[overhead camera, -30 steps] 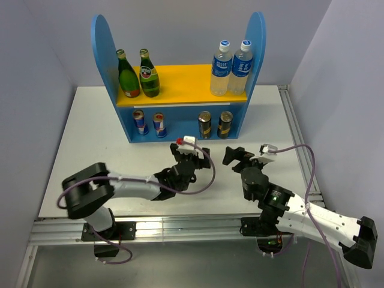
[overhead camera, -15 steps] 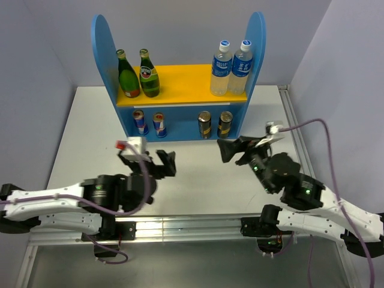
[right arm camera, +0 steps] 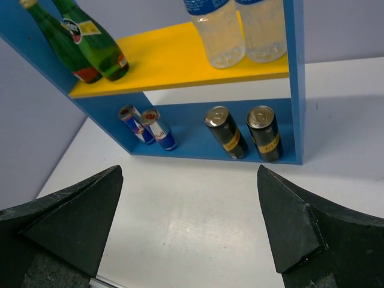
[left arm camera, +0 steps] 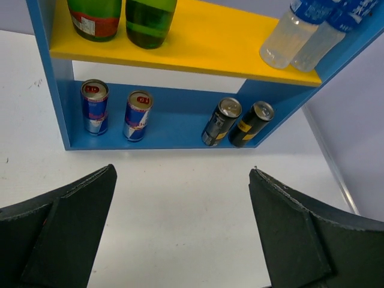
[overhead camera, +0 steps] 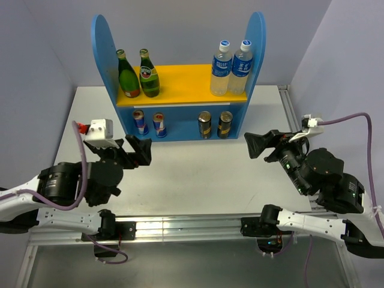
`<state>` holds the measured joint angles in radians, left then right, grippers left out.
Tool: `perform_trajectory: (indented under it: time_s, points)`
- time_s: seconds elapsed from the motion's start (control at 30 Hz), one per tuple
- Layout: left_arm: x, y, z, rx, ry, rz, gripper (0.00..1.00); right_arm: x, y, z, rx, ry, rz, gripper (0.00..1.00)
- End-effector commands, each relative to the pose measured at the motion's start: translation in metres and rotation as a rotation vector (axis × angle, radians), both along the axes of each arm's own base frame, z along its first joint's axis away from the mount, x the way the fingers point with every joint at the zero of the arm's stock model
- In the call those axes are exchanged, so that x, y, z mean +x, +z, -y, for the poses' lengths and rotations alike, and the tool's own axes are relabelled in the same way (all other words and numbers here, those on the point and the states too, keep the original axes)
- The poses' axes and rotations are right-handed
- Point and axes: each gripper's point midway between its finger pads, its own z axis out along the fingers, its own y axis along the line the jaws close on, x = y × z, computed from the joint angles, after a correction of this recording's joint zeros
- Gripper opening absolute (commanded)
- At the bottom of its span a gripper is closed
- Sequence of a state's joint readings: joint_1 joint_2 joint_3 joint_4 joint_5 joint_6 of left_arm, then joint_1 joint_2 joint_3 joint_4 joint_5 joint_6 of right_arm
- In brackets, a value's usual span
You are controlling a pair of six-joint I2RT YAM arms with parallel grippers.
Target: Place and organize the beverage onto the shelf
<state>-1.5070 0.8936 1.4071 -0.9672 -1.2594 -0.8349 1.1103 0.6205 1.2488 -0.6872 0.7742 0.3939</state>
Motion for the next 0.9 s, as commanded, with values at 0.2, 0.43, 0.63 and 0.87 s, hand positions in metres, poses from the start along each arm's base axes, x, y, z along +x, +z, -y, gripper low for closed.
perform_trajectory:
  time_s: [0.2,0.43,0.63,0.87]
  points:
    - [-0.002,-0.008,0.000,0.034,-0.032,0.003,0.99,-0.005,-0.005,0.016,-0.019,-0.019,-0.011,1.00]
    - [-0.002,-0.012,-0.005,0.033,-0.025,-0.001,0.99,-0.005,-0.009,0.012,-0.015,-0.007,-0.009,1.00]
    - [-0.002,-0.012,-0.008,0.025,-0.023,0.003,0.99,-0.005,-0.010,0.009,-0.016,0.000,-0.009,1.00]
    - [-0.002,-0.015,-0.011,0.022,-0.016,0.009,0.99,-0.003,-0.009,0.010,-0.019,-0.017,-0.009,1.00]
